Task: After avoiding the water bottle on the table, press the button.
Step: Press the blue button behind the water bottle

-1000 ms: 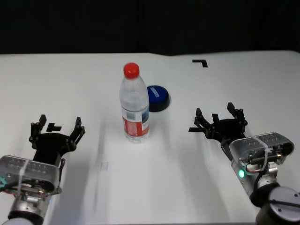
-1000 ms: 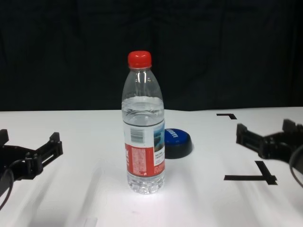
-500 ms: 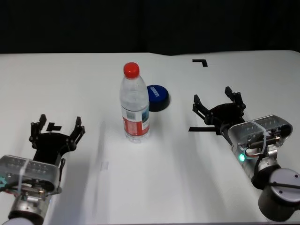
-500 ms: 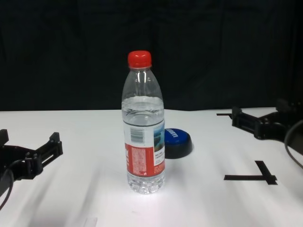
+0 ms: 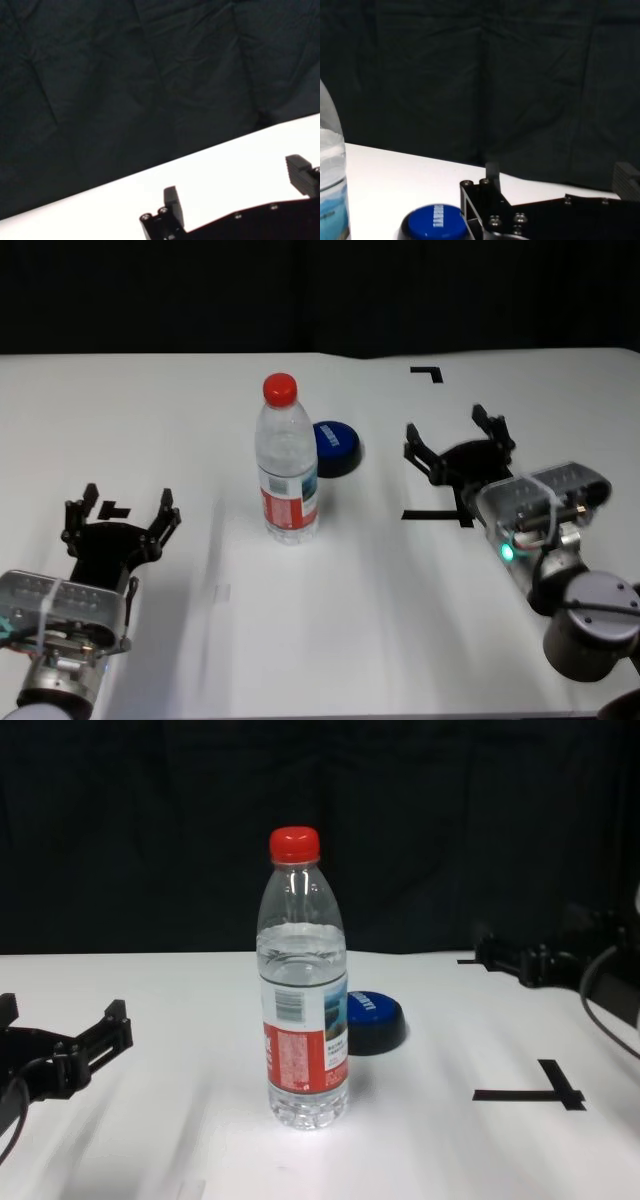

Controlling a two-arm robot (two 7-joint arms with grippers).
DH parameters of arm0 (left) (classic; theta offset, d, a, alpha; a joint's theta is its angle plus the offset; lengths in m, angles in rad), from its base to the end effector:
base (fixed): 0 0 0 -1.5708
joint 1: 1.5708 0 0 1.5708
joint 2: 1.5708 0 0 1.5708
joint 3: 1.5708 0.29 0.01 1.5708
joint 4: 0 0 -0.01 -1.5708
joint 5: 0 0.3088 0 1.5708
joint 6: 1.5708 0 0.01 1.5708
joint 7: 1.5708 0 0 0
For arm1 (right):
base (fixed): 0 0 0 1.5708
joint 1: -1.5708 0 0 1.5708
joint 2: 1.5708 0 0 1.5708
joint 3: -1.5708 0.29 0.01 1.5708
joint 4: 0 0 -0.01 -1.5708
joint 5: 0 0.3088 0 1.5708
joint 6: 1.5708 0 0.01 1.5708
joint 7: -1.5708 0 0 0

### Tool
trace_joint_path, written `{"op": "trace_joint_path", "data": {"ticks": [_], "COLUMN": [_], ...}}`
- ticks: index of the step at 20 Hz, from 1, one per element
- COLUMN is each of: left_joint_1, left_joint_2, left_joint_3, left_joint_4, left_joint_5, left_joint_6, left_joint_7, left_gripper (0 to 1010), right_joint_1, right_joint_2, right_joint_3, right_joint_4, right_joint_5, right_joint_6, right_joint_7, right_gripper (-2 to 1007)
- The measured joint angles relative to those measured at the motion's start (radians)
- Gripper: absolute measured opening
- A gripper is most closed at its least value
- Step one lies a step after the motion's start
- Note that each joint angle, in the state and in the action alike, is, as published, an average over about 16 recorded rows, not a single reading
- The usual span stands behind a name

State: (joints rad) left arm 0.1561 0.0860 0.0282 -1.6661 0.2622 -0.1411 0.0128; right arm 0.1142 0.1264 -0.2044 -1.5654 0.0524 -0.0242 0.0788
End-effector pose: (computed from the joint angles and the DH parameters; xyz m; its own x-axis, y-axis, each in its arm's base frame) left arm 0.2823 0.0135 -0.3158 0.0427 0.9414 0.3346 -0.9947 0.0713 -0.0737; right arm 0.3548 0.0282 -0.2688 0.2690 -0.9577 0.1019 0.9555 0.2787 0.0971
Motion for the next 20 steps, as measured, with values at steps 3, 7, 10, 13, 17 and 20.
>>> {"op": "trace_joint_path", "data": {"ticks": [3, 7, 10, 13, 17, 20], "left_joint_1": [0.0, 0.0, 0.0, 0.0, 0.0, 0.0], "left_joint_2": [0.0, 0.0, 0.0, 0.0, 0.0, 0.0], "left_joint_3": [0.0, 0.0, 0.0, 0.0, 0.0, 0.0], "left_joint_4": [0.0, 0.0, 0.0, 0.0, 0.0, 0.0], "left_joint_5": [0.0, 0.0, 0.0, 0.0, 0.0, 0.0], "left_joint_6": [0.0, 0.0, 0.0, 0.0, 0.0, 0.0], "left_joint_7": [0.0, 0.0, 0.0, 0.0, 0.0, 0.0], "left_gripper": [1003, 1003, 1003, 1003, 1003, 1003], "right_joint_1": [0.019, 0.044, 0.062, 0.081, 0.108, 0.129], "right_joint_2": [-0.01, -0.022, -0.029, -0.035, -0.037, -0.036], "right_joint_3": [0.002, 0.004, 0.005, 0.005, 0.004, 0.003], "right_joint_4": [0.02, 0.048, 0.068, 0.091, 0.121, 0.144], "right_joint_5": [-0.012, -0.026, -0.034, -0.04, -0.045, -0.045], "right_joint_6": [0.0, 0.0, 0.001, 0.001, -0.001, -0.003], "right_joint_7": [0.011, 0.024, 0.035, 0.045, 0.058, 0.068], "right_gripper": [1003, 1003, 1003, 1003, 1003, 1003]}}
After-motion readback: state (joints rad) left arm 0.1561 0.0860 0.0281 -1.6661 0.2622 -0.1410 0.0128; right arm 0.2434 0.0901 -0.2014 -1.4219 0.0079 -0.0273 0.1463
